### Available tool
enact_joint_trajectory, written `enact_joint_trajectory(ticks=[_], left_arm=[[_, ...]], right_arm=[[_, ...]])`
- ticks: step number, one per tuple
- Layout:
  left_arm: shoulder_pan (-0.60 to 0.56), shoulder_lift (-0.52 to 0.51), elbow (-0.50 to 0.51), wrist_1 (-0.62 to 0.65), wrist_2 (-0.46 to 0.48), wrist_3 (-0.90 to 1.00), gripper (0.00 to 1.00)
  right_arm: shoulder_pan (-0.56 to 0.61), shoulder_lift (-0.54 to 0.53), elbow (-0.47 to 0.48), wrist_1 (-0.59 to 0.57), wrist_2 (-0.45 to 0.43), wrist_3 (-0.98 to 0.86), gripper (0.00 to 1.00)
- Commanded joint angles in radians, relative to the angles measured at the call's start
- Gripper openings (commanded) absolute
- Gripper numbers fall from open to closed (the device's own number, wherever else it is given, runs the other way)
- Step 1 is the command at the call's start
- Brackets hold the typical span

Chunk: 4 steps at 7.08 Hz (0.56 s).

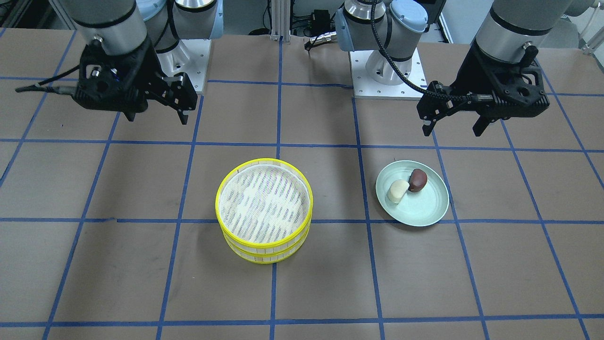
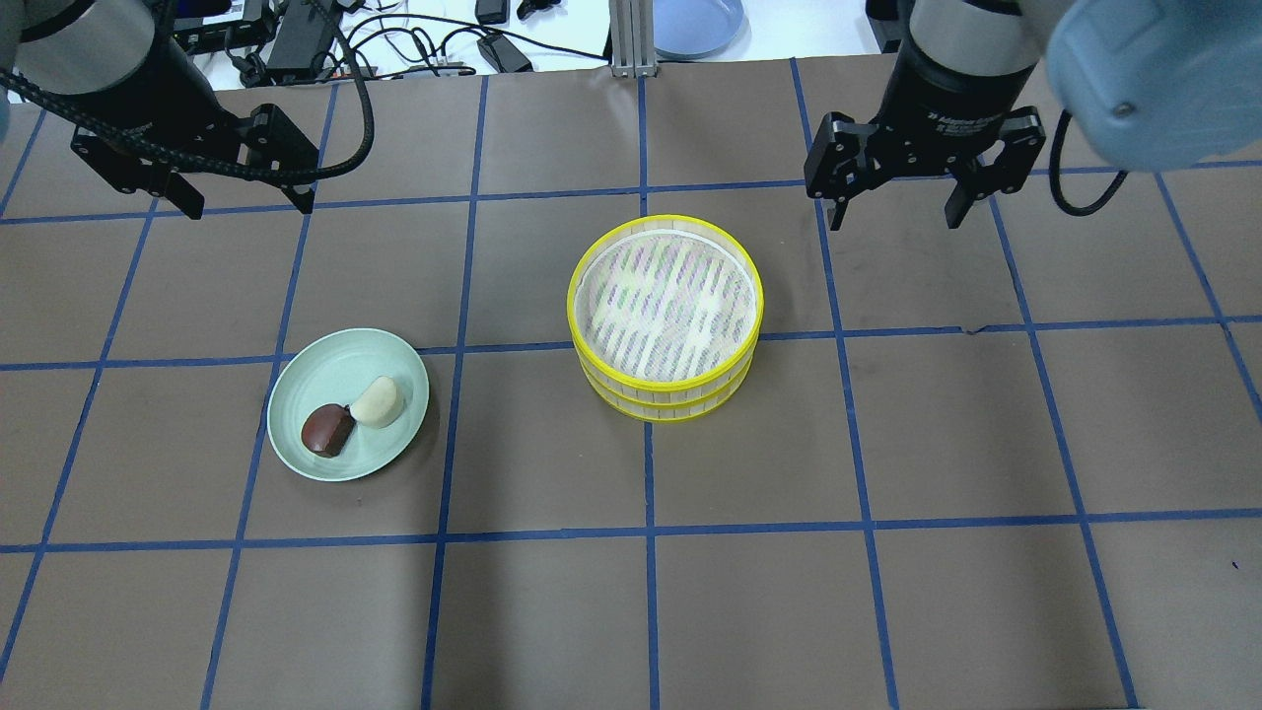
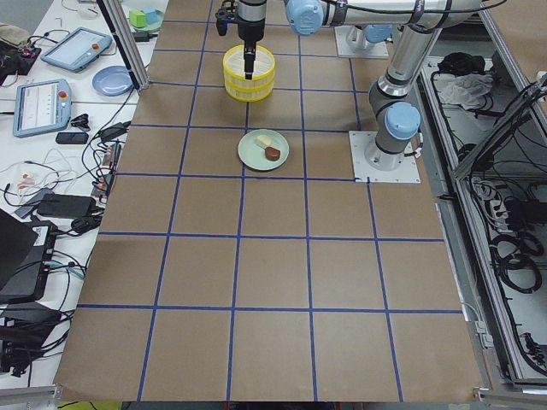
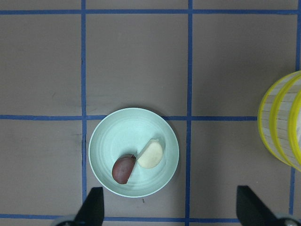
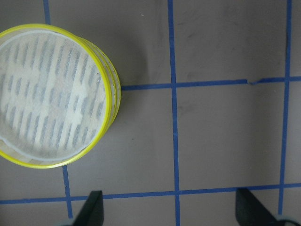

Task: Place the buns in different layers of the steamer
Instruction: 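Move the left gripper toward the white bun while the right gripper reaches the top tier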

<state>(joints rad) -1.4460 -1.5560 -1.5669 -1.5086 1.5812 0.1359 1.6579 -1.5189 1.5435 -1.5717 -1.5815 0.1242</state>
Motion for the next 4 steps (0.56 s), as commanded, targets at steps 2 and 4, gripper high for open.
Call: enact_joint_trajectory(ticks=[2, 4], left_arm=[[0.006, -0.032, -0.097, 0.014, 0.002, 0.1, 1.0], [0.024, -0.08, -0.12, 0.019, -0.004, 0.222, 1.0]], right_arm=[[0.066, 0.142, 0.175, -0.273, 0.0, 0.052, 0.94], [0.094, 0.288, 0.19, -0.442, 0.003, 0.064, 0.87]])
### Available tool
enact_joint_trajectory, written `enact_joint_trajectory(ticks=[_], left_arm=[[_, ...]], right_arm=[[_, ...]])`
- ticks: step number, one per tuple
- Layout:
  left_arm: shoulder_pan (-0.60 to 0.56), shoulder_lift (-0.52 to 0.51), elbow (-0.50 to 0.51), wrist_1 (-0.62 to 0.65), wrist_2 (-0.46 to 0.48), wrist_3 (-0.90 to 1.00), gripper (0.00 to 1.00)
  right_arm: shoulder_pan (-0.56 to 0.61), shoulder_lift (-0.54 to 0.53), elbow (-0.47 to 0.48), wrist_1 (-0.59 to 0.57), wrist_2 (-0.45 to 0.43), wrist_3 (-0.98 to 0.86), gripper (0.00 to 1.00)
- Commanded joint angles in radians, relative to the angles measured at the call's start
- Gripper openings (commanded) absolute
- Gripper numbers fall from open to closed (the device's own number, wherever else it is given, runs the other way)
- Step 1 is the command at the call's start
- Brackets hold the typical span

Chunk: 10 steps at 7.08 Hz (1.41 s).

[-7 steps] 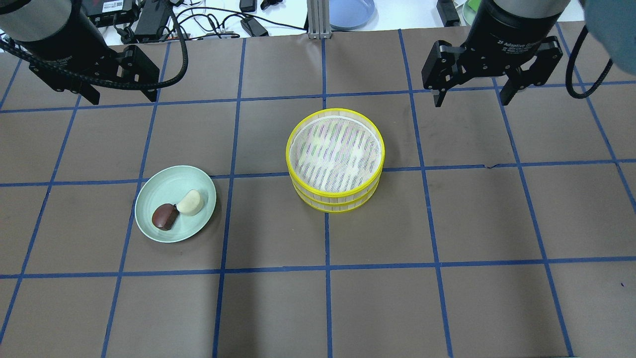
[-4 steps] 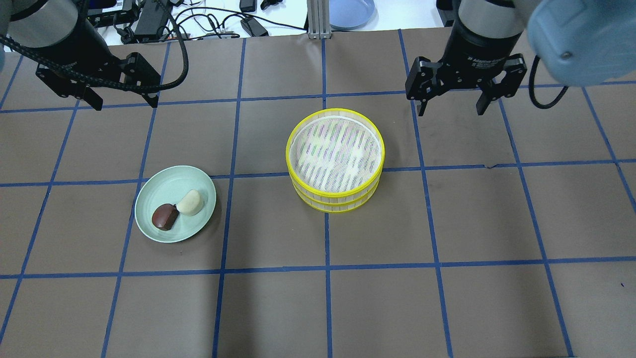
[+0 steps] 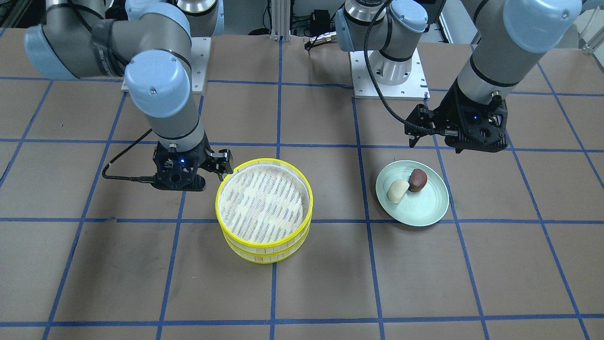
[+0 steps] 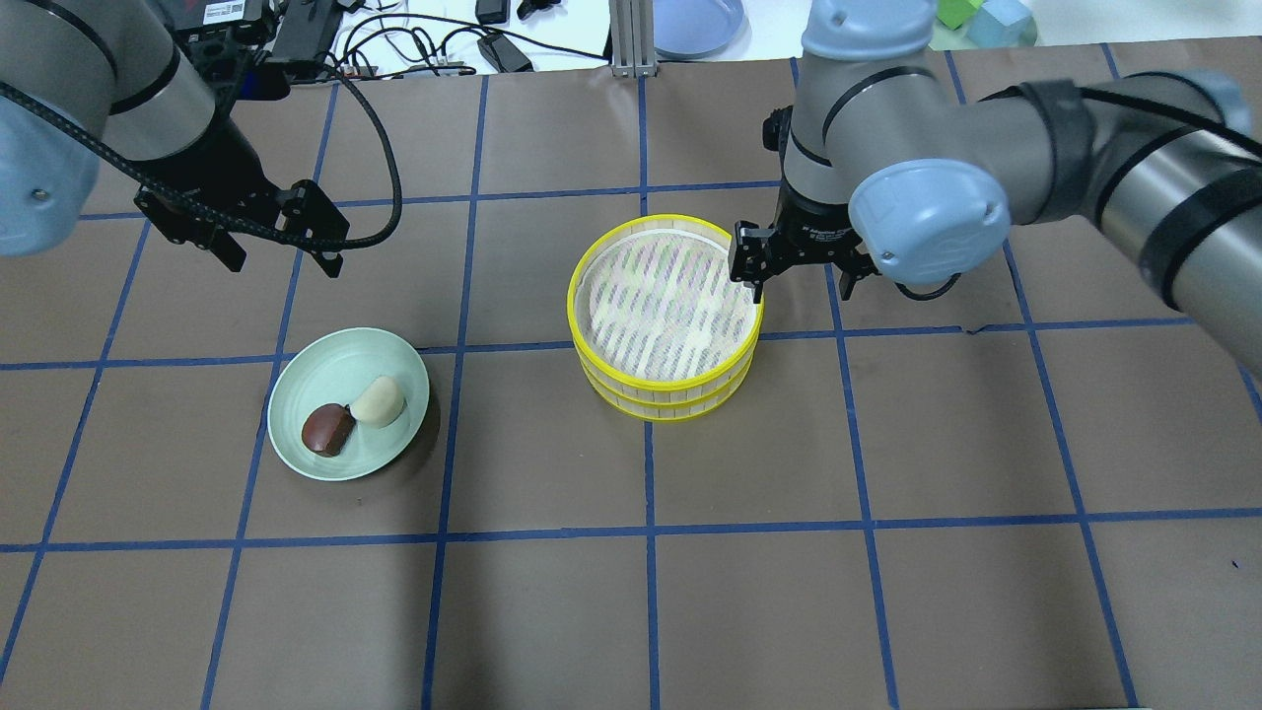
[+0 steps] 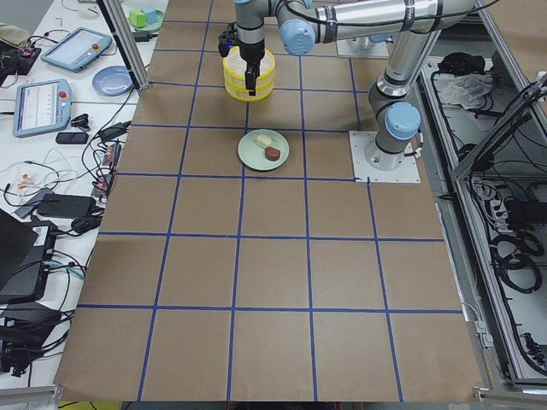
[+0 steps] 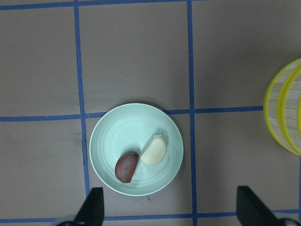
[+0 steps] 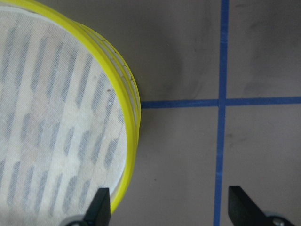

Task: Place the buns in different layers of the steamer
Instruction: 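Move the left gripper toward the white bun while the right gripper reaches the top tier, then grasp the white bun with the left gripper while the right lifts the top tier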

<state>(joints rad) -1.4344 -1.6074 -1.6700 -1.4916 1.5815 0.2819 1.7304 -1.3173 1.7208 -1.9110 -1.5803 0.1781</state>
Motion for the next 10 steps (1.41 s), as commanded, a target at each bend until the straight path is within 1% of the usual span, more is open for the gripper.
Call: enact_joint_trajectory(ticks=[1, 2, 3, 4, 5, 6, 7, 8, 9, 10], left_arm=[[0.019, -0.073, -0.067, 0.072, -0.003, 0.124, 0.99], [0.019, -0.113, -0.124, 0.114, -0.006, 0.181, 0.99], [0.019, -0.159, -0.16, 0.166, -0.008, 0.244, 0.99], [0.019, -0.202, -0.166, 0.166, -0.008, 0.264, 0.99], [0.019, -0.25, -0.166, 0.169, -0.006, 0.337, 0.99], [0.02, -0.282, -0.166, 0.186, -0.009, 0.344, 0.99], [0.02, -0.31, -0.169, 0.186, -0.014, 0.344, 0.92], [0.02, -0.325, -0.171, 0.186, -0.011, 0.344, 0.74], [0.02, -0.339, -0.171, 0.186, -0.011, 0.344, 0.62], [0.02, -0.35, -0.171, 0.186, -0.008, 0.344, 0.1]], right_arm=[[0.047, 0.125, 0.011, -0.132, 0.002, 0.021, 0.79], [0.048, 0.127, 0.006, -0.131, 0.0, 0.023, 0.51], [0.046, 0.127, 0.0, -0.129, 0.0, 0.021, 0.15], [0.044, 0.118, -0.003, -0.122, -0.004, 0.017, 0.0], [0.044, 0.113, -0.004, -0.115, -0.007, 0.017, 0.0], [0.041, 0.098, -0.006, -0.111, -0.007, 0.017, 0.0], [0.034, 0.069, -0.007, -0.088, -0.006, 0.015, 0.0], [0.025, 0.041, -0.039, -0.022, -0.004, 0.012, 0.0], [0.006, 0.012, -0.103, 0.097, -0.001, 0.008, 0.0], [-0.018, -0.02, -0.142, 0.184, 0.002, -0.03, 0.0]])
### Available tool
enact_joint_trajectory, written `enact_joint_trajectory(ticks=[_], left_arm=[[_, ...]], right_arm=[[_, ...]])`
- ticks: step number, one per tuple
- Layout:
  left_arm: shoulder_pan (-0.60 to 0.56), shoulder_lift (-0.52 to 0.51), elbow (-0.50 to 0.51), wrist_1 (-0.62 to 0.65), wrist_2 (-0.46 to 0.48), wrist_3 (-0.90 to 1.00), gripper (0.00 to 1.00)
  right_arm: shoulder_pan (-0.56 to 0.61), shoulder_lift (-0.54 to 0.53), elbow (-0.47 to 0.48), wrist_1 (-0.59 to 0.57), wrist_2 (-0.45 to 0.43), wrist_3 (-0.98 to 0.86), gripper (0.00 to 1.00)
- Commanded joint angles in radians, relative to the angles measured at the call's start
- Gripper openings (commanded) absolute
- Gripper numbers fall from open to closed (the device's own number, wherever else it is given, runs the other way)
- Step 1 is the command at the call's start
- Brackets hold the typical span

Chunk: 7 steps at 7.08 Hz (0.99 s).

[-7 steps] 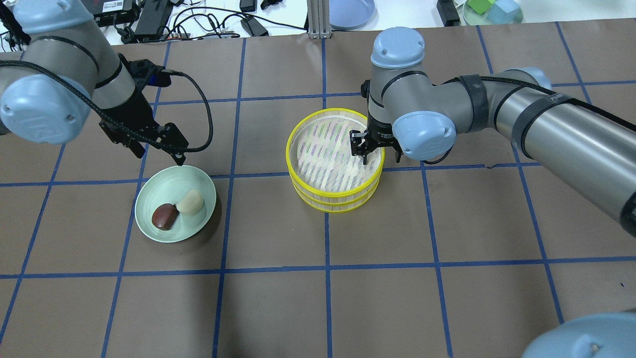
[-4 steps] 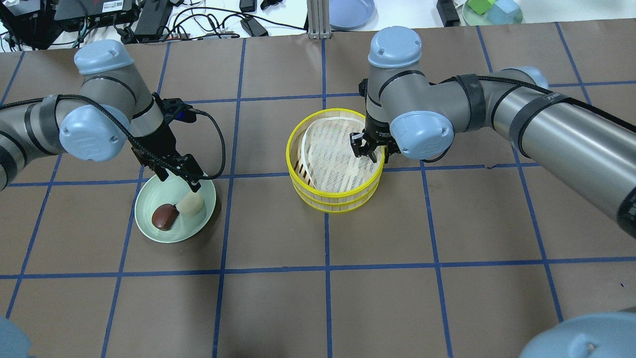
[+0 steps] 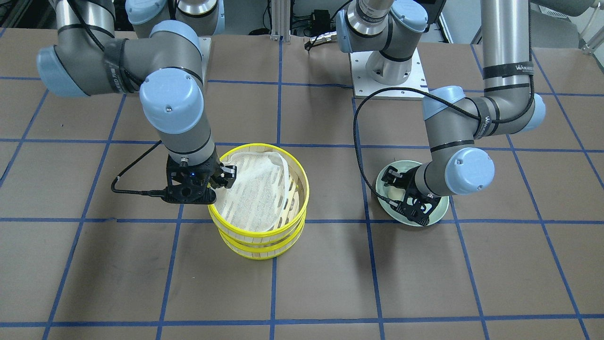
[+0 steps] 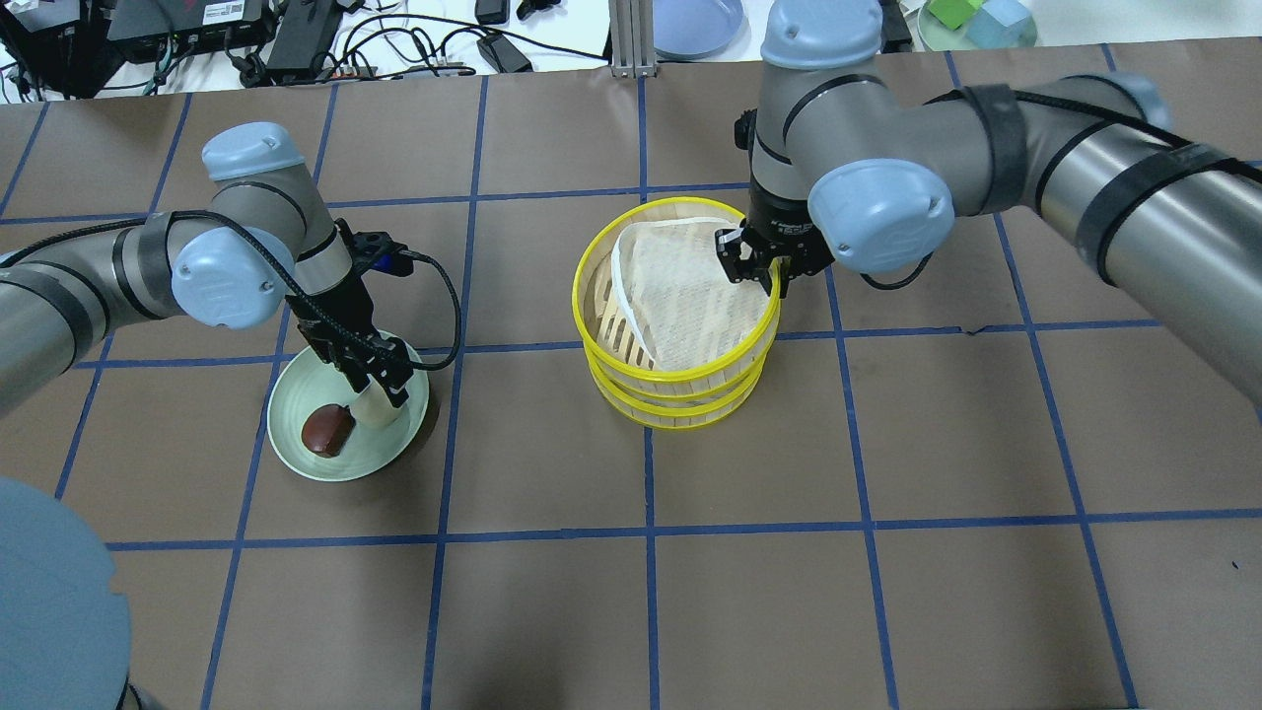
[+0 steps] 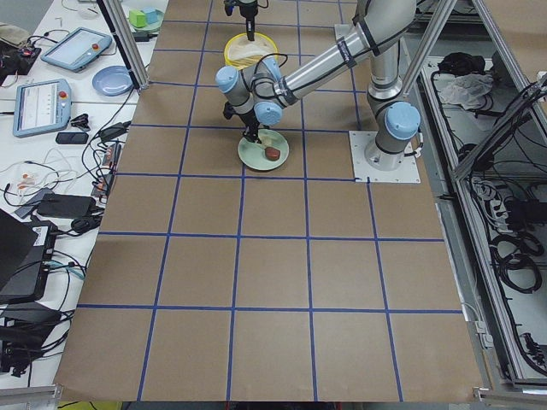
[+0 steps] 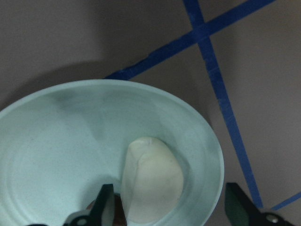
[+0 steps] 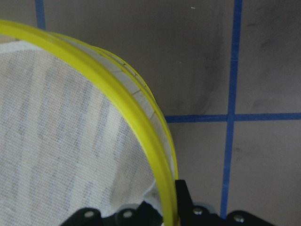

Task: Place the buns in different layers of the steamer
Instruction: 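Grasp the white bun with the left gripper while the right lifts the top tier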

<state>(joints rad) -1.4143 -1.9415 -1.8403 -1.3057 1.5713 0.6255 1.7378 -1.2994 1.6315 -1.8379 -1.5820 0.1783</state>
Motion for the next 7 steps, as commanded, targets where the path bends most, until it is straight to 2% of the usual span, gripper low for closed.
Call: enact_joint_trajectory(ticks=[1, 2, 3, 5, 6, 7], left_arm=[[0.0, -0.02, 0.001, -0.004, 0.012, -0.001, 0.0], [0.002, -0.019, 0.01, -0.006, 0.01, 0.0, 0.0], [0.009, 0.002, 0.036, -0.012, 0.009, -0.003, 0.0], [0.018, 0.047, 0.154, -0.123, -0.01, -0.089, 0.0], [0.002, 0.062, 0.211, -0.173, -0.127, -0.256, 0.0], [-0.036, 0.076, 0.223, -0.178, -0.248, -0.412, 0.0]], right_arm=[[-0.068, -0.064, -0.052, 0.124, 0.0, -0.116, 0.0], [-0.133, -0.076, -0.053, 0.155, 0.002, -0.208, 0.0], [-0.215, -0.087, -0.053, 0.172, -0.007, -0.376, 0.0], [-0.389, -0.086, -0.047, 0.193, -0.001, -0.61, 0.0], [-0.412, -0.081, -0.042, 0.183, -0.012, -0.687, 0.0], [-0.412, -0.086, -0.035, 0.181, -0.012, -0.685, 0.0]])
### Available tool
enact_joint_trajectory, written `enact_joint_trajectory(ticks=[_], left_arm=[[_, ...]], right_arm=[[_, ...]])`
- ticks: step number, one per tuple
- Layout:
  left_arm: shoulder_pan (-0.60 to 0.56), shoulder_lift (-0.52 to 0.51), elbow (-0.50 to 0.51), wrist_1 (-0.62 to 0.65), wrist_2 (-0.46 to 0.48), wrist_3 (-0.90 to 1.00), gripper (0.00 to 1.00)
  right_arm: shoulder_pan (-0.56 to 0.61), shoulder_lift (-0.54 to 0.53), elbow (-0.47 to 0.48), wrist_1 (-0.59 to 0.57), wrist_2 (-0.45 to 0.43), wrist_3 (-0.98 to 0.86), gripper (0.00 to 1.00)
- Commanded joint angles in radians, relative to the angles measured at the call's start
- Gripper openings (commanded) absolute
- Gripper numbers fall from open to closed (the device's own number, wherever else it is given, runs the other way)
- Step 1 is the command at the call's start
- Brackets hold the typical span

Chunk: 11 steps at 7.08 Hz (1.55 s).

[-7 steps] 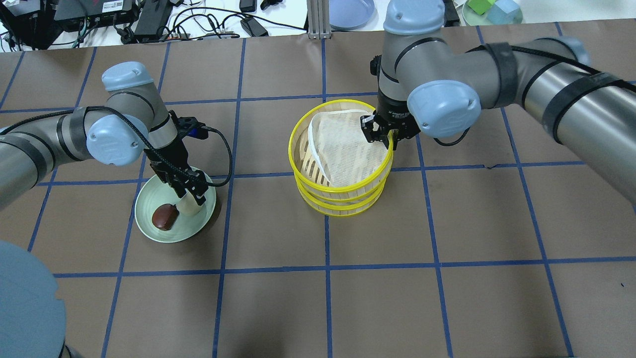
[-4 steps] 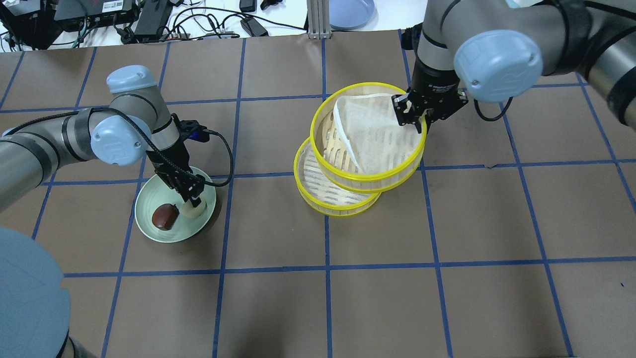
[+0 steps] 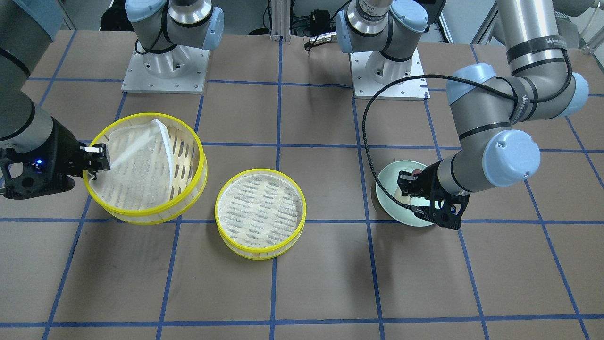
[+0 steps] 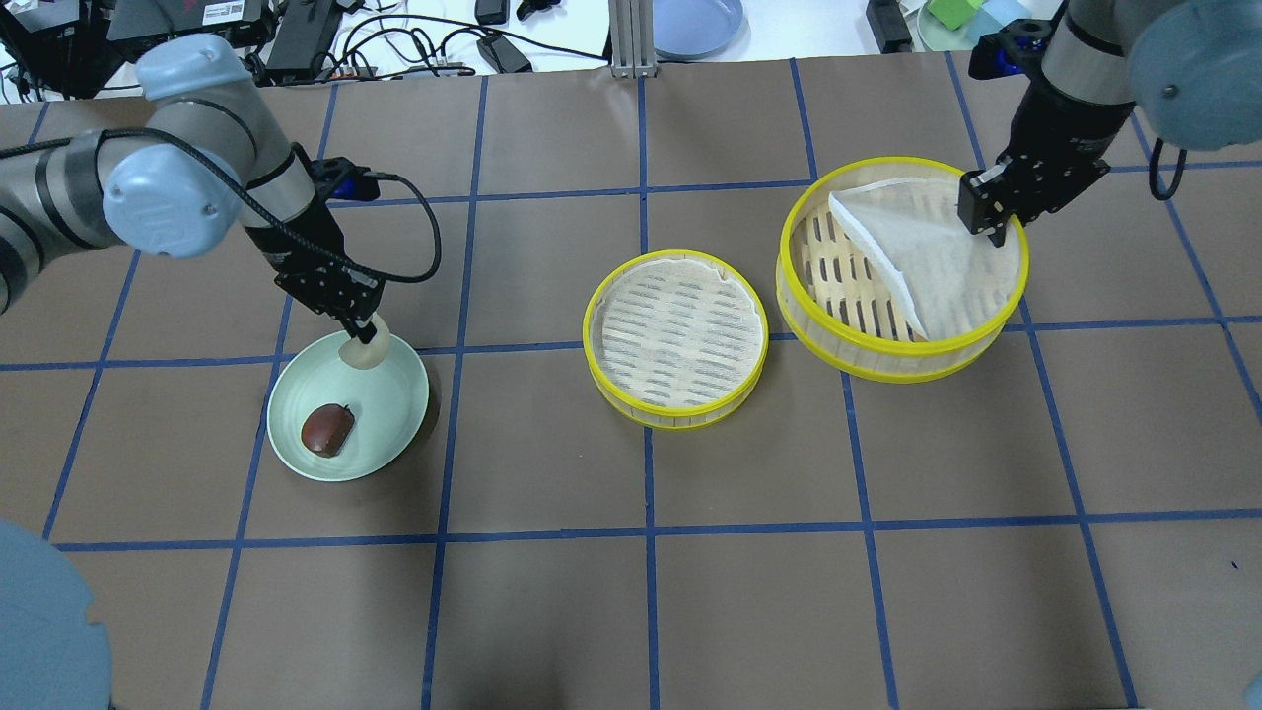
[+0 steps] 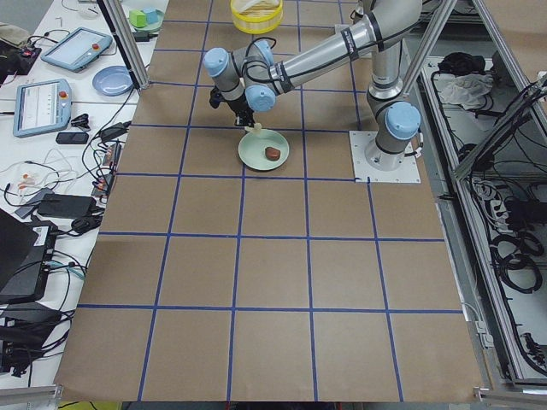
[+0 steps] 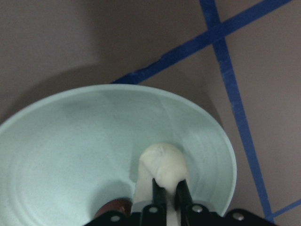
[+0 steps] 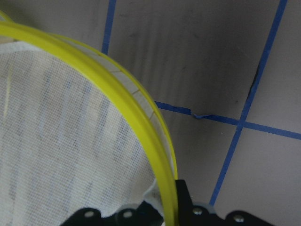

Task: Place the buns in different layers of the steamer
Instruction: 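Carry the white bun with the left gripper into the lower steamer tier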

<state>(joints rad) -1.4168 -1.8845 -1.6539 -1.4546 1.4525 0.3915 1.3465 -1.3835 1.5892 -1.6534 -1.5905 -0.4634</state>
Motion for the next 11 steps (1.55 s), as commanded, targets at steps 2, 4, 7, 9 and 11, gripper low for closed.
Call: enact_joint_trajectory(ticks=[2, 4, 7, 9, 11], left_arm=[[-0.153, -0.002, 0.042, 0.122, -0.29, -0.48, 0.0], [-0.247, -0.053, 0.034, 0.2, -0.433, -0.594, 0.0], [-0.339, -0.18, 0.028, 0.394, -0.5, -0.732, 0.0], [-0.346, -0.164, 0.034, 0.408, -0.492, -0.737, 1.0], [-0.343, -0.151, 0.042, 0.405, -0.485, -0.732, 1.0]], right_arm=[[-0.021, 0.0, 0.023, -0.015, -0.003, -0.043, 0.0], [-0.021, -0.002, 0.029, -0.016, -0.002, -0.04, 0.0], [-0.02, -0.002, 0.031, -0.016, -0.002, -0.014, 0.0], [-0.015, -0.003, 0.031, -0.016, 0.001, 0.017, 0.0], [0.037, -0.003, 0.038, -0.016, 0.007, 0.119, 0.0]])
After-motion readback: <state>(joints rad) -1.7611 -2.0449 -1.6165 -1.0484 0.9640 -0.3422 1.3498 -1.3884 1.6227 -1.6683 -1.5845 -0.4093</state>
